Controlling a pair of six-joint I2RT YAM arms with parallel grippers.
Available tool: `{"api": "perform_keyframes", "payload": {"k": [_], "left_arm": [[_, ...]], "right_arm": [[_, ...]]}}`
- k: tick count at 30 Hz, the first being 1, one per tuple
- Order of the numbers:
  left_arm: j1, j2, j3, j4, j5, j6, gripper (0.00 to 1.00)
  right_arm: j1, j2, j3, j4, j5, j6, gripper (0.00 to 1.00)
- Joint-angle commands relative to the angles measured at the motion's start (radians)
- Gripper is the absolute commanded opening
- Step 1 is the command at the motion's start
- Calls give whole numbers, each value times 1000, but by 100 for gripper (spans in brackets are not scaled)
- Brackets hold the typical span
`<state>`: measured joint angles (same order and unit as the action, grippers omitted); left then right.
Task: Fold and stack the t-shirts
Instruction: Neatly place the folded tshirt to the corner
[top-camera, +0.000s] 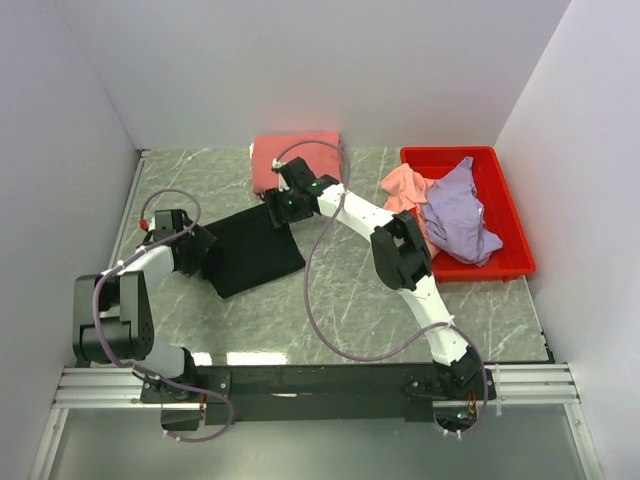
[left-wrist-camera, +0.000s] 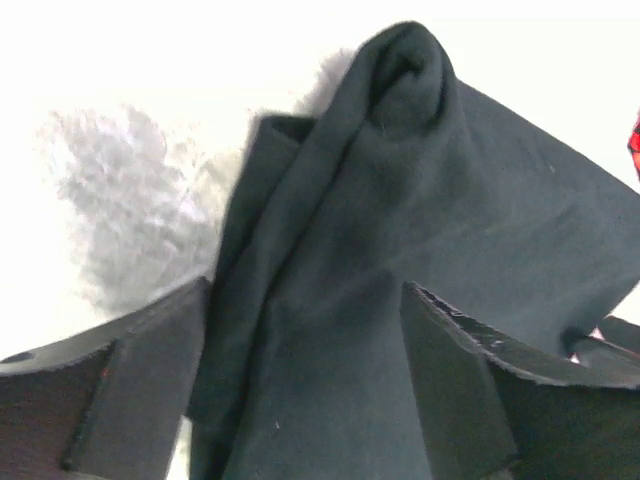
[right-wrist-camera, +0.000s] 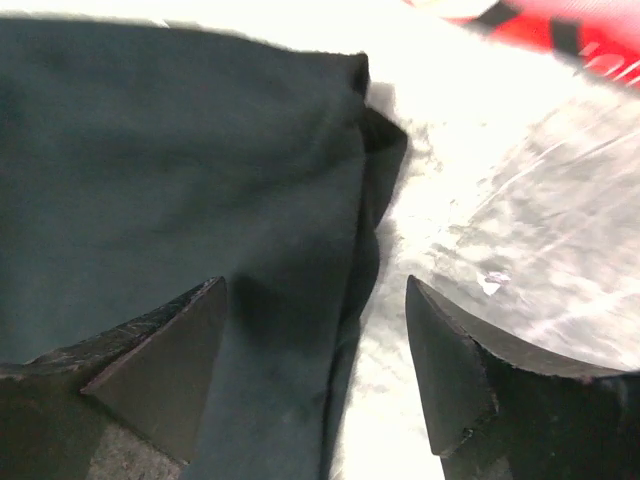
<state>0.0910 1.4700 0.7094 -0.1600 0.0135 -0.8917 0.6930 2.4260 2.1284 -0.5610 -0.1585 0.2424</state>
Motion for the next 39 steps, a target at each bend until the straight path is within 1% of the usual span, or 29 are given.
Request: {"api": "perform_keyframes", "payload": {"k": [1,2,5,6,8,9,10,11,12,13,14,15,16,18,19,20,21,23,25,28,30,34,39], "left_arm": [[12,55,6,23,35,30,79],[12,61,2,43,46,31,75],[13,93,4,62,77,36,69],[13,114,12,57,78,39,60],[12,131,27,66,97,50,51],[12,142,27,79,104,53,43],[10,144,24,85,117,56,39],[10,148,25,91,132,60,31],[10,150,21,94,138,62,28],[10,150,18,106,146,68,22],[12,150,18,111,154,73,11],[10,148,18,115,172,76,3],[10,145,22,125,180,91,1],[10,125,21,140,215,103,1],[10,115,22,154,230,115,1],[9,101,24,158,246,128,1],[9,73,25,189,294,141,1],[7,41,25,224,322,168,1],[-5,-9,25,243,342,185,1],[-22,-60,45,228,329,192,1],[-31,-79,68,206,335,195,1],[-51,-97,90,211,379,192,1],[-85,-111,153,205,362,178,1]], "right_arm": [[0,24,48,-7,-46,-12,77],[-1,30,47,-8,-46,-12,76],[-1,47,42,-14,-53,-8,74],[-1,54,42,-20,-64,-6,71],[0,58,28,-20,-102,-5,65],[2,59,21,-17,-110,1,62],[5,59,9,-16,-121,0,55],[8,58,1,-14,-133,1,53],[10,53,-7,-4,-136,1,50],[14,51,-16,-2,-141,1,43],[16,50,-21,4,-147,1,40],[17,48,-21,10,-150,-2,37],[19,48,-15,9,-154,-2,30],[20,39,-9,13,-159,-9,24],[20,33,1,7,-158,-14,12],[20,27,7,3,-157,-31,5],[20,3,5,-3,-148,-38,0],[20,-37,-28,10,-124,-54,0],[20,-116,-83,45,-81,-80,0],[19,-212,-129,72,-35,-106,0],[19,-257,-131,53,-20,-117,0],[17,-307,-128,33,20,-130,0],[13,-340,-124,19,50,-141,0]]}}
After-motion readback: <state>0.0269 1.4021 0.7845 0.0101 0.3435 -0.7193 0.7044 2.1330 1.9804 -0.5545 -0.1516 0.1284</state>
